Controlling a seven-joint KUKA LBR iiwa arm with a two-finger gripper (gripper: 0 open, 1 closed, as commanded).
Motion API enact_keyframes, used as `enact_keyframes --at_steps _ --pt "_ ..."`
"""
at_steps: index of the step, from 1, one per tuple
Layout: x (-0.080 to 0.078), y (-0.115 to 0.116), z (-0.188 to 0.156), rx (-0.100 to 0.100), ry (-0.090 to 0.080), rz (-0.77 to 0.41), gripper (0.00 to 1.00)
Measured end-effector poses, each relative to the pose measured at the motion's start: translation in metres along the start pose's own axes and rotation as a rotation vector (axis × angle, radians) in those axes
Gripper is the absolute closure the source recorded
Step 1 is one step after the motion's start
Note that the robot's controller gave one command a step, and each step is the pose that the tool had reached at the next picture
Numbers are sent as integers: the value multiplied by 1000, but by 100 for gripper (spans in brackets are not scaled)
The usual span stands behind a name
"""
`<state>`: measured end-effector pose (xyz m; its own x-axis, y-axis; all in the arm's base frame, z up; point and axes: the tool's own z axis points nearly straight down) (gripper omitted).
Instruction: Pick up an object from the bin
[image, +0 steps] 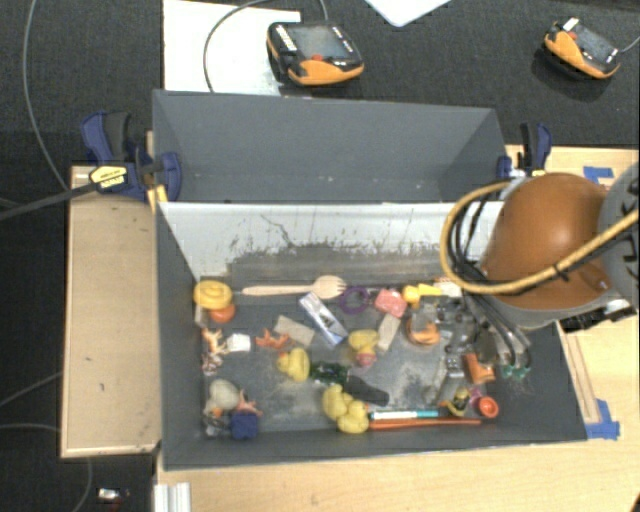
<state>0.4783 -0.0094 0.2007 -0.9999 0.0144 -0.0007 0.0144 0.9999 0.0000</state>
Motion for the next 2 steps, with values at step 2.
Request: enact_keyframes --at_steps 2 --pt "-18 13 19 0 -10 -95 0"
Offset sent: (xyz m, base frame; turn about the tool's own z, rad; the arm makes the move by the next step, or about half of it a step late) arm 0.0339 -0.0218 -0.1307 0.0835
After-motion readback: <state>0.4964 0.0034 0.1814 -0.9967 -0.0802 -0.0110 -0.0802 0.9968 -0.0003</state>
